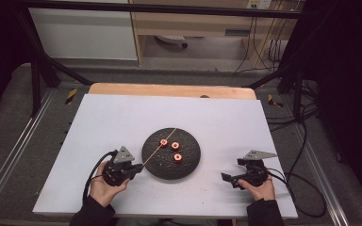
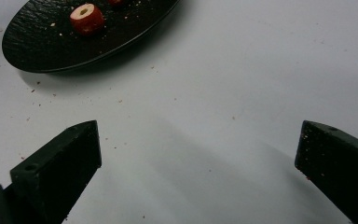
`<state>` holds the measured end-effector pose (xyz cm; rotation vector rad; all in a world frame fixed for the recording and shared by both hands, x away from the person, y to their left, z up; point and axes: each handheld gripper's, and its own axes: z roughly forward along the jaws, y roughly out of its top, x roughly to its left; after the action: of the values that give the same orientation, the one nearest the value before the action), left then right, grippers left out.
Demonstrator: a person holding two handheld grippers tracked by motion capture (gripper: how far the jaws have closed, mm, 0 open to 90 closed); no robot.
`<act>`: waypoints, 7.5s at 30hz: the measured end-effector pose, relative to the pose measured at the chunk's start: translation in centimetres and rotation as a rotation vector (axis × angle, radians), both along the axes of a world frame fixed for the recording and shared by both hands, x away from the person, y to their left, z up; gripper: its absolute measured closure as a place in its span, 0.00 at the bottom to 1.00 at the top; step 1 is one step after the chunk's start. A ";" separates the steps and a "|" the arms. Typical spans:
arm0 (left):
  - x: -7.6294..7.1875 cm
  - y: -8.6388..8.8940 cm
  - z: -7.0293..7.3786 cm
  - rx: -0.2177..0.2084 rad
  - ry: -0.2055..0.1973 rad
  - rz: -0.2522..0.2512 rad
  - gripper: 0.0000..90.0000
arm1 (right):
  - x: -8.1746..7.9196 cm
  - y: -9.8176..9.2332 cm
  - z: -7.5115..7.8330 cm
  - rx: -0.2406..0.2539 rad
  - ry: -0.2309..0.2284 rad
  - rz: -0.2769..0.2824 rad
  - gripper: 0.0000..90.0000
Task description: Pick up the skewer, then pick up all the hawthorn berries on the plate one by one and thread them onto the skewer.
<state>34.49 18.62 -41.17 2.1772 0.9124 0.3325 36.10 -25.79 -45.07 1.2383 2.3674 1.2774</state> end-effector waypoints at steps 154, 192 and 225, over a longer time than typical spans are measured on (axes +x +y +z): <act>-2.5 3.0 -1.7 -0.092 -0.084 0.063 0.98 | 5.0 15.9 5.2 0.297 0.066 -0.004 0.68; -3.2 2.4 -1.7 -0.160 -0.095 0.092 0.98 | 4.7 16.0 5.2 0.699 -0.111 -0.234 0.68; -3.4 1.2 -1.9 -0.209 -0.055 0.071 0.98 | 6.7 17.7 4.2 0.816 -0.138 -0.281 0.68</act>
<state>31.04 19.86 -43.08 1.9396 0.9514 0.3156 42.76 -8.12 -40.85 1.5200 1.5084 2.2196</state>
